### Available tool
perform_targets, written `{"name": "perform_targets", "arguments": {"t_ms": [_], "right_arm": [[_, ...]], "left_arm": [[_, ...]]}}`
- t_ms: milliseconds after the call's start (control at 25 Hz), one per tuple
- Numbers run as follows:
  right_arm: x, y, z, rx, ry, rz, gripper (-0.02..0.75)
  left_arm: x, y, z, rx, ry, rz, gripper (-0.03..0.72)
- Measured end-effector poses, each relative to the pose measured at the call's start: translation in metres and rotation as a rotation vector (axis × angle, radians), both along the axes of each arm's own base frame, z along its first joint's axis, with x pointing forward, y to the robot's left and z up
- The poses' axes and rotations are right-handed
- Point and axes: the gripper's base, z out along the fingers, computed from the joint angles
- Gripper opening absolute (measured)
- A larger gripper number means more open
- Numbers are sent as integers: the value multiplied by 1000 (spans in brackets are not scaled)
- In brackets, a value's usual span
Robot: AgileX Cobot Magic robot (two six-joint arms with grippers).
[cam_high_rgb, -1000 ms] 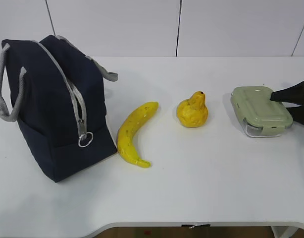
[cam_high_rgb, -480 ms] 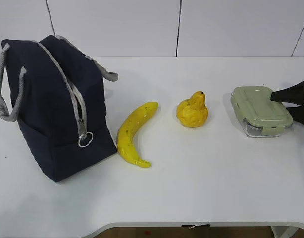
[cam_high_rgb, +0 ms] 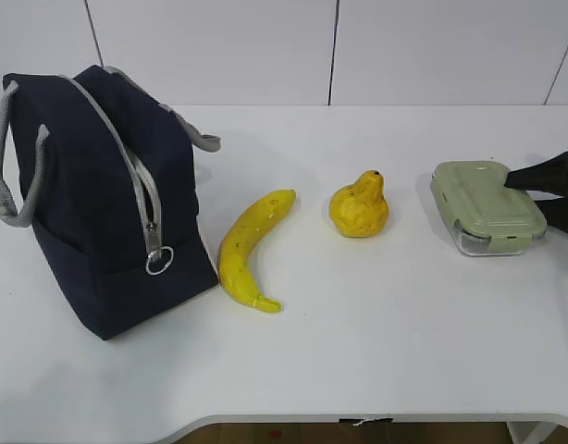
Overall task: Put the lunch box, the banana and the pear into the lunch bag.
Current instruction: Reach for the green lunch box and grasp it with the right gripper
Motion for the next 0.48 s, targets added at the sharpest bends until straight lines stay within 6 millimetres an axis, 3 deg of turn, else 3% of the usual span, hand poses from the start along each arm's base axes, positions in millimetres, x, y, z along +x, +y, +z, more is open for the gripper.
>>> {"name": "perform_targets", "arguments": {"t_ms": [480], "right_arm": [[0,0,1,3,2,-2,548]], "left_arm": [[0,0,0,0,0,0,326]]}}
